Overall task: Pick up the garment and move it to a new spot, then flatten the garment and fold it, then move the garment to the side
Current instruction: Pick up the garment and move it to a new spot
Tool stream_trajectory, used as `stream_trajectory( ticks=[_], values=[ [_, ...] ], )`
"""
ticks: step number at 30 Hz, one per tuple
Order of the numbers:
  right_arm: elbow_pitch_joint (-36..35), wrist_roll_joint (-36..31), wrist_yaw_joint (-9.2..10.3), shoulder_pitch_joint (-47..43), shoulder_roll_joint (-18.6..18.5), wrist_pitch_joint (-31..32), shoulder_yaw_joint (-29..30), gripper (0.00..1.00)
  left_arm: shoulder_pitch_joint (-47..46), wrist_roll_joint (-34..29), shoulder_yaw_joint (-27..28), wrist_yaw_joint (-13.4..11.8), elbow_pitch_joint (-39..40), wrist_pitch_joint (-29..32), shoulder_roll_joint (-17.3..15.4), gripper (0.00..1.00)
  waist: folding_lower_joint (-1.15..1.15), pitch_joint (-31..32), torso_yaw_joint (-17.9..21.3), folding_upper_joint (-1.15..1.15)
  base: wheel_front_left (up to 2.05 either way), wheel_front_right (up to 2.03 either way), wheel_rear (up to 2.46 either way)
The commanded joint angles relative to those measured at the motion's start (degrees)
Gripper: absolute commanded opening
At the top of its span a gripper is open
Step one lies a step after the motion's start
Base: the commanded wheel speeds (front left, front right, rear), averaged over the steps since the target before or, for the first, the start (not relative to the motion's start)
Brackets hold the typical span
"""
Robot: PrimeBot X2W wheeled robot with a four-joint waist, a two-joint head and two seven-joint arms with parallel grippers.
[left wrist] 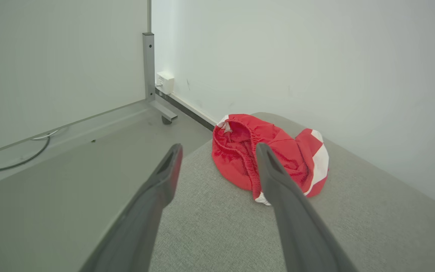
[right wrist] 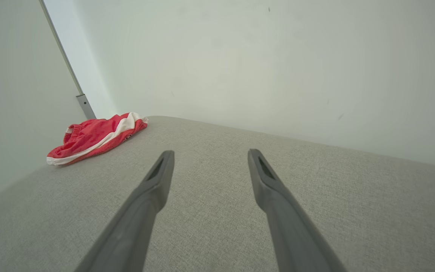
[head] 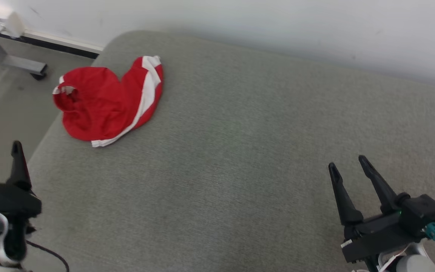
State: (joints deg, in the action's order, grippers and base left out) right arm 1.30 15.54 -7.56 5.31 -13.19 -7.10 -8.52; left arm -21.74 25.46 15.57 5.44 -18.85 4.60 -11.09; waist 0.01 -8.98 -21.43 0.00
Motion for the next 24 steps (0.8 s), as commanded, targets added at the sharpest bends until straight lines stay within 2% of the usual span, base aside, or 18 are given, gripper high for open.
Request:
stream_trajectory(
  ticks=[1,4,7,9,12,15,17,24],
  values=[
    [-0.54,-0.25,0.12,0.98,-0.37,0.12,-0.40,1.00,-1.55,0.69,0.39,-0.29,-0.33,1.01,-0.79,1.00,-0.01,-7.86,7.76,0.00,0.00,0.00,0.00],
    [-2.35,-0.47,0.12,3.70,-0.56,0.59,-1.97,1.00,-6.09,4.18,2.89,-2.01,-2.44,7.38,-2.94,1.00,-0.01,-11.87,11.48,0.00,0.00,0.00,0.00],
    [-3.47,-0.49,0.12,6.21,-0.45,0.34,-2.89,1.00,-10.71,10.71,7.41,-4.51,-3.55,14.98,-4.08,1.00,-0.01,-15.77,15.06,0.00,0.00,0.00,0.00],
    [-3.75,-0.25,0.12,7.62,-0.17,-0.20,-3.24,1.00,-12.38,11.64,9.07,-6.03,-3.94,18.63,-7.58,1.00,-0.01,-18.14,17.06,0.00,0.00,0.00,0.00],
    [-3.29,-0.03,0.12,8.99,0.37,-1.30,-3.44,1.00,-15.49,15.50,11.68,-8.38,-5.36,23.58,-8.84,1.00,-0.01,-20.66,19.49,0.00,0.00,0.00,0.00],
    [-2.53,0.20,0.12,9.66,1.03,-2.47,-3.66,1.00,-16.42,16.59,13.15,-10.53,-6.39,28.63,-12.18,1.00,-0.01,-22.25,21.66,0.00,0.00,0.00,0.00],
    [-2.00,0.17,0.12,10.01,1.51,-3.11,-3.71,1.00,-16.56,16.89,13.45,-11.70,-6.64,30.95,-13.26,1.00,-0.01,-22.93,22.90,0.00,0.00,0.00,0.00],
    [-1.44,0.20,0.12,10.70,1.80,-4.38,-3.08,1.00,-13.53,18.06,15.70,-16.40,-7.10,36.90,-15.22,1.00,-0.01,-23.90,26.35,0.00,0.00,0.00,0.00]
  ],
)
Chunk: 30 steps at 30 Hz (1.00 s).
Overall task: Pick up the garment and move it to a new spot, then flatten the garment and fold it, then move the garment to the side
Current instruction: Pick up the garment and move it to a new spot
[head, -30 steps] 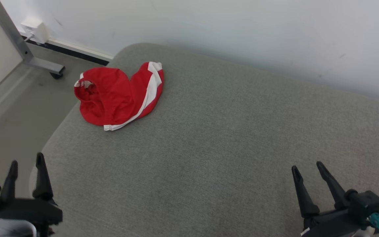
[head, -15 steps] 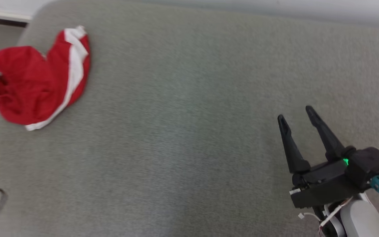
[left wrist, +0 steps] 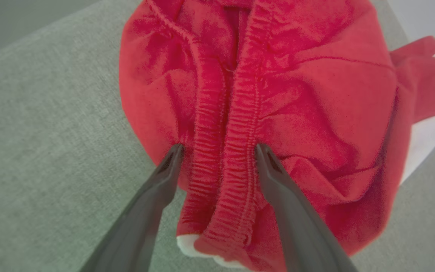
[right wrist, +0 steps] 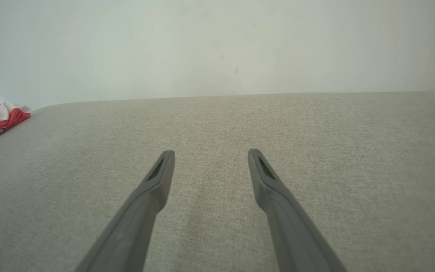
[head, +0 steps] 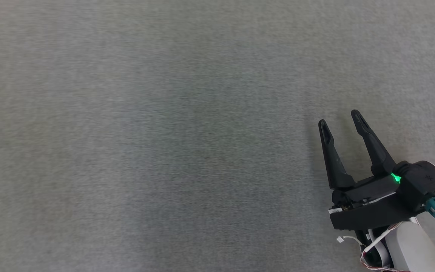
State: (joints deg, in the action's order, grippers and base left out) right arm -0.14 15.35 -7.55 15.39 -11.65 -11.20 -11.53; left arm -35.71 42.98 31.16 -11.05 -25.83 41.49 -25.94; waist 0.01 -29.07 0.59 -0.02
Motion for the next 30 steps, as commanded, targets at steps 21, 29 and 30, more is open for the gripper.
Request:
stream_trajectory(
  ticks=[21,29,30],
  values=[
    [1.17,1.03,0.11,-1.09,0.96,-0.60,0.48,1.00,6.55,2.23,1.12,4.28,6.12,-0.77,1.05,0.00,-0.01,3.25,3.95,0.02,0.00,0.00,0.00],
    [3.50,2.13,0.11,-3.18,1.38,-1.01,0.20,1.00,1.64,6.49,1.51,11.50,12.67,-5.71,1.51,0.00,-0.01,12.37,3.11,0.02,0.00,0.00,0.00],
    [3.83,2.34,0.11,-3.44,1.57,-1.13,0.15,1.00,0.87,7.08,1.17,12.11,13.71,-5.81,1.94,0.00,-0.01,13.59,3.30,0.02,0.00,0.00,0.00]
  ],
)
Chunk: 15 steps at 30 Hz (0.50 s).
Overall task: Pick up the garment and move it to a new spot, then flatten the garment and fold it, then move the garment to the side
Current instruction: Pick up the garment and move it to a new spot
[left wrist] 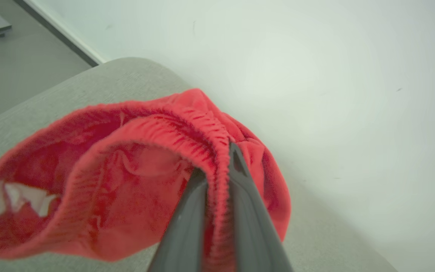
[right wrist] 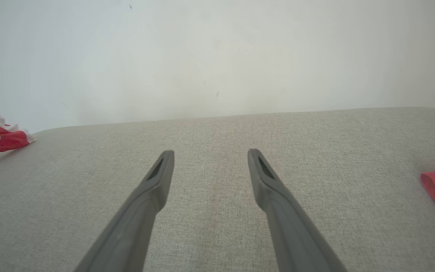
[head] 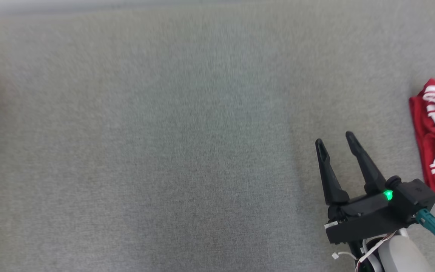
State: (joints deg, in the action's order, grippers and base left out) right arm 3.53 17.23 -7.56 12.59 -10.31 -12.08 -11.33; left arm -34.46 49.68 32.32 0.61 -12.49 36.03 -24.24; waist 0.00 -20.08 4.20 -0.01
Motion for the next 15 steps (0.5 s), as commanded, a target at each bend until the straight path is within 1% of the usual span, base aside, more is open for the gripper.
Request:
stream_trajectory(
  ticks=[1,4,10,15],
  values=[
    [0.52,0.57,0.12,-1.14,0.49,-0.42,0.10,1.00,-1.06,0.84,-0.42,0.88,1.52,-0.37,0.67,0.00,0.00,5.73,-0.14,0.01,0.00,0.00,0.00],
    [1.63,1.00,0.12,-2.73,1.85,-0.94,0.81,1.00,-2.75,1.97,-2.21,1.86,5.24,-0.21,2.04,0.00,0.00,9.03,0.46,0.01,0.00,0.00,0.00],
    [3.51,1.63,0.12,-5.63,3.63,-1.63,1.04,1.00,-5.32,3.50,-8.37,1.68,14.01,2.13,6.98,0.00,0.00,14.67,2.69,0.01,0.00,0.00,0.00],
    [3.88,2.08,0.13,-7.03,4.51,-1.73,0.87,1.00,-3.56,1.72,-14.74,2.32,20.62,2.81,11.14,0.00,0.00,17.00,5.97,0.01,0.00,0.00,0.00]
  ],
)
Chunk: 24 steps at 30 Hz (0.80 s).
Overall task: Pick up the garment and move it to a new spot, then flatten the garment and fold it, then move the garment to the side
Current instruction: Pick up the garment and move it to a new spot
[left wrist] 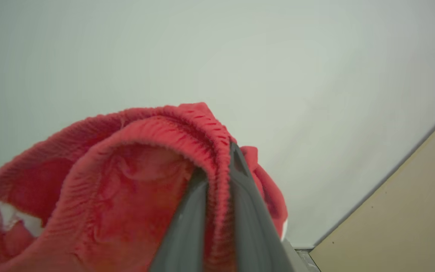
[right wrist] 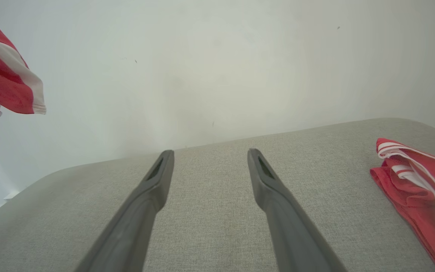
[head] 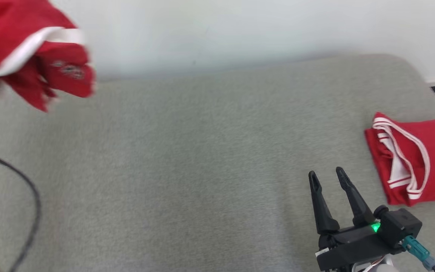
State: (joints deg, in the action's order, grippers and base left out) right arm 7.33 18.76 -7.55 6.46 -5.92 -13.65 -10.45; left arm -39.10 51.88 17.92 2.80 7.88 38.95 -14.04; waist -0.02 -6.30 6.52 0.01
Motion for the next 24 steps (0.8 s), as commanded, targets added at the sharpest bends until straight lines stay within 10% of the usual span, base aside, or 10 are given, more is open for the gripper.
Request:
stream_trajectory(
  ticks=[1,13,24],
  values=[
    [0.09,0.50,0.11,-1.14,0.12,-0.16,0.14,1.00,1.63,-0.76,-1.74,0.22,1.16,-0.28,2.04,0.00,0.02,3.50,4.36,-0.01,0.00,0.00,0.00],
    [-2.43,-0.53,0.11,-3.13,-0.62,1.43,1.94,1.00,12.28,-4.63,-16.55,1.21,1.99,-5.56,10.42,0.00,0.02,2.35,13.48,-0.01,0.00,0.00,0.00],
    [-3.58,-0.04,0.11,-3.36,-0.05,1.86,1.68,1.00,20.84,-15.20,-29.11,1.39,-18.22,-17.96,10.09,0.00,0.02,0.64,18.34,-0.01,0.00,0.00,0.00]
  ],
)
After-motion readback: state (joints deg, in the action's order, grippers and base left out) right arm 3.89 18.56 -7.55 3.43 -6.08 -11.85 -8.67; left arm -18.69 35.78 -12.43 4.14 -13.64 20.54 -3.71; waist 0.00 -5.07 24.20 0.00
